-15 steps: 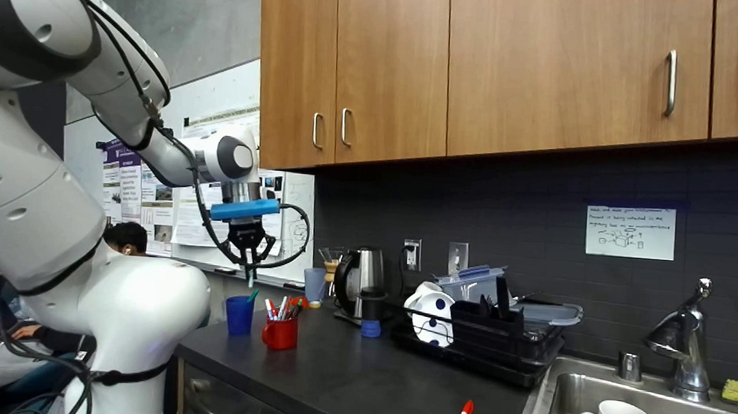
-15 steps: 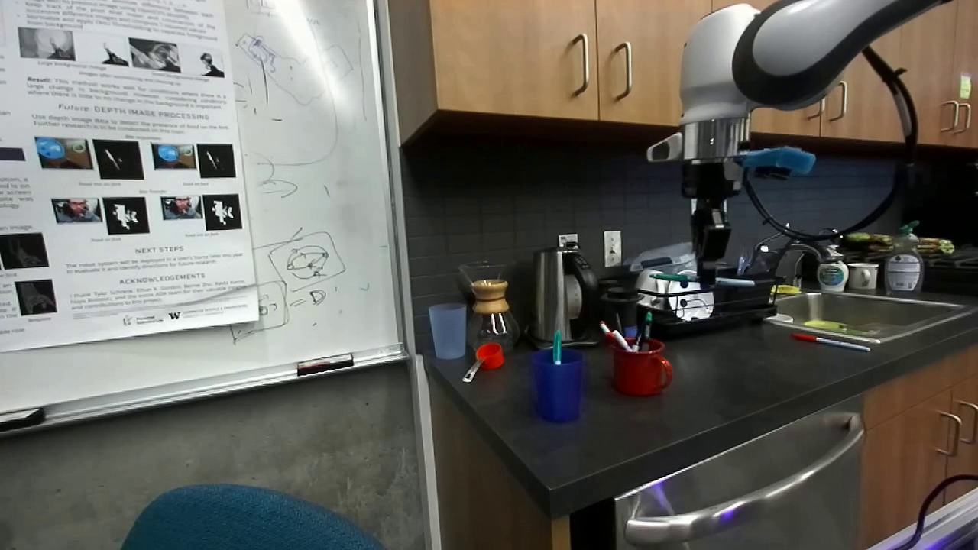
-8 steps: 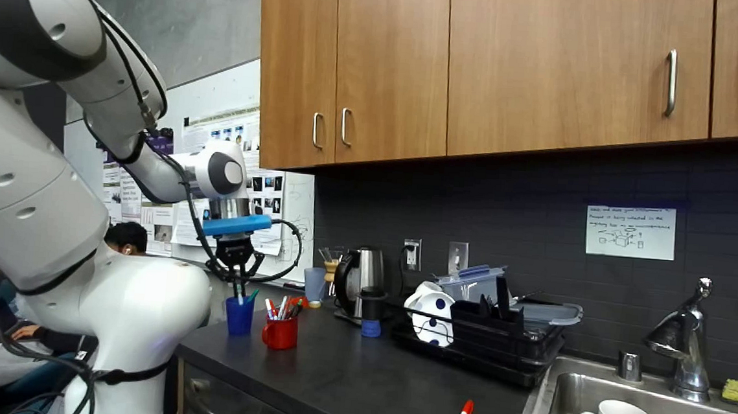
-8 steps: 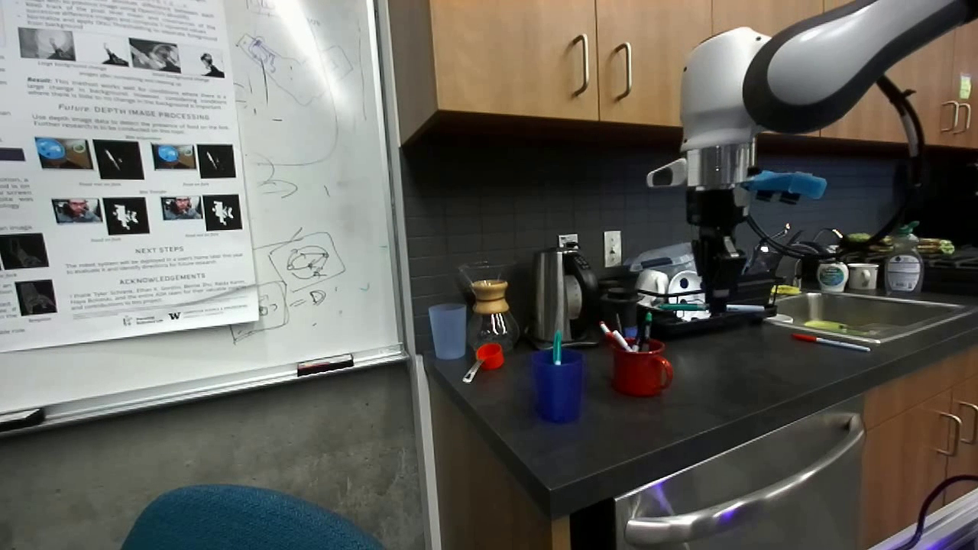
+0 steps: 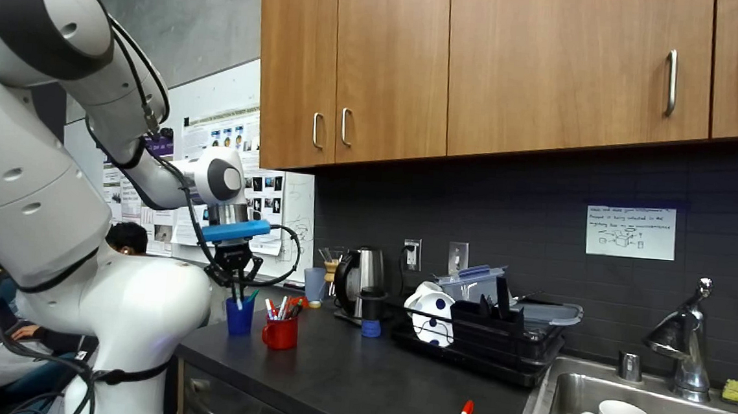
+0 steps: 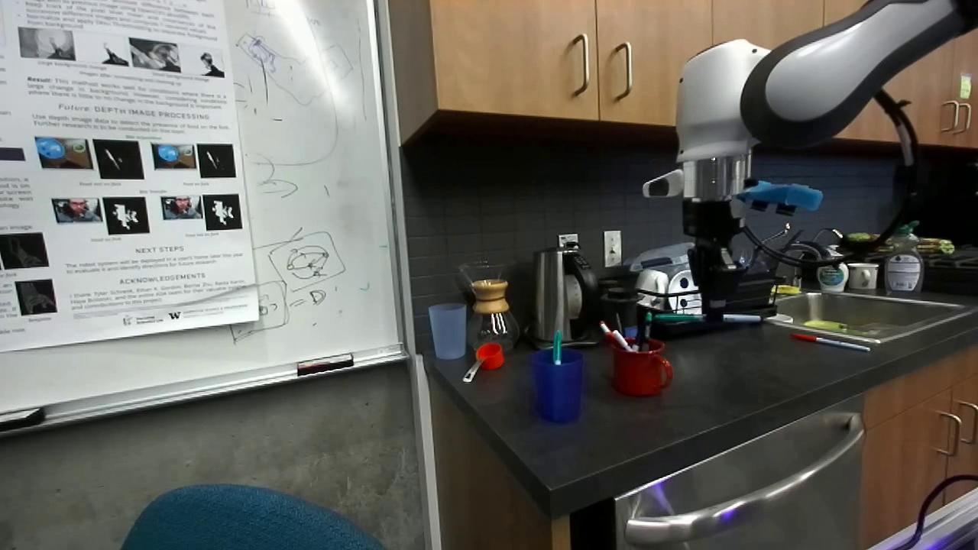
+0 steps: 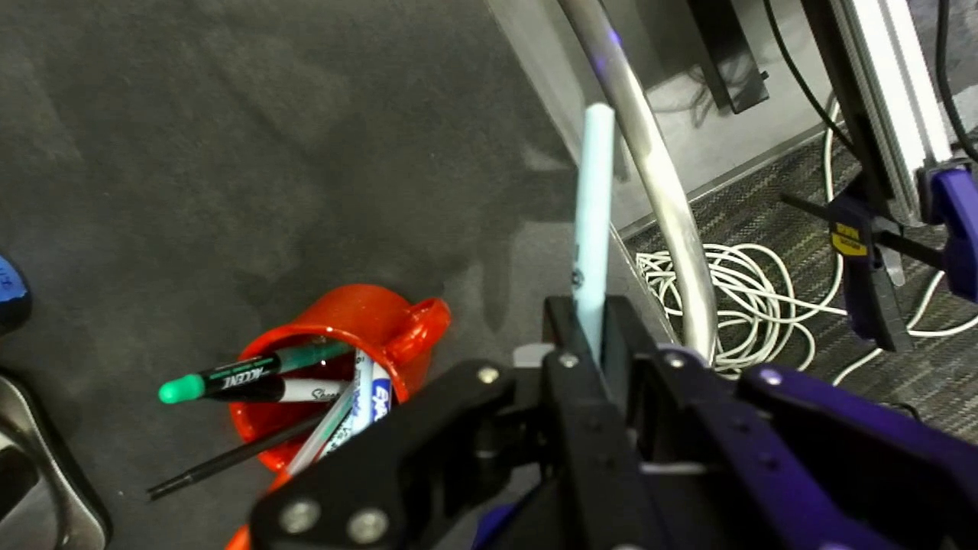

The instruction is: Pick up the green maker from the right of the kitchen counter and place it in front of the red mug on the kitchen counter

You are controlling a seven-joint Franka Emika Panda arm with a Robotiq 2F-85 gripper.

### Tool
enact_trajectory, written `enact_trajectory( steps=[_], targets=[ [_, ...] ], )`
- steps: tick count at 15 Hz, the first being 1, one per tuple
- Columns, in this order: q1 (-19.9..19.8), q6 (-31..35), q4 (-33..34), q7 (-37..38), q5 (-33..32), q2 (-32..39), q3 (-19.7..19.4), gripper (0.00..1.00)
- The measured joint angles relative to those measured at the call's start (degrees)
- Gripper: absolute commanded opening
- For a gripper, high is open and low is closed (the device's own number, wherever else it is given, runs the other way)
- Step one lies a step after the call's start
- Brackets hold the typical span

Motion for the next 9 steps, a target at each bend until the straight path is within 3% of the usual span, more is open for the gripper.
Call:
enact_trajectory(
  steps=[2,3,9],
  targets=[
    [0.0,0.0,0.0,0.0,0.0,0.0,0.0,0.12],
    [0.0,0.0,0.0,0.0,0.0,0.0,0.0,0.03],
    [0.5,0.7,0.6,0.2,0.0,2.2,2.4,0.03]
  ],
)
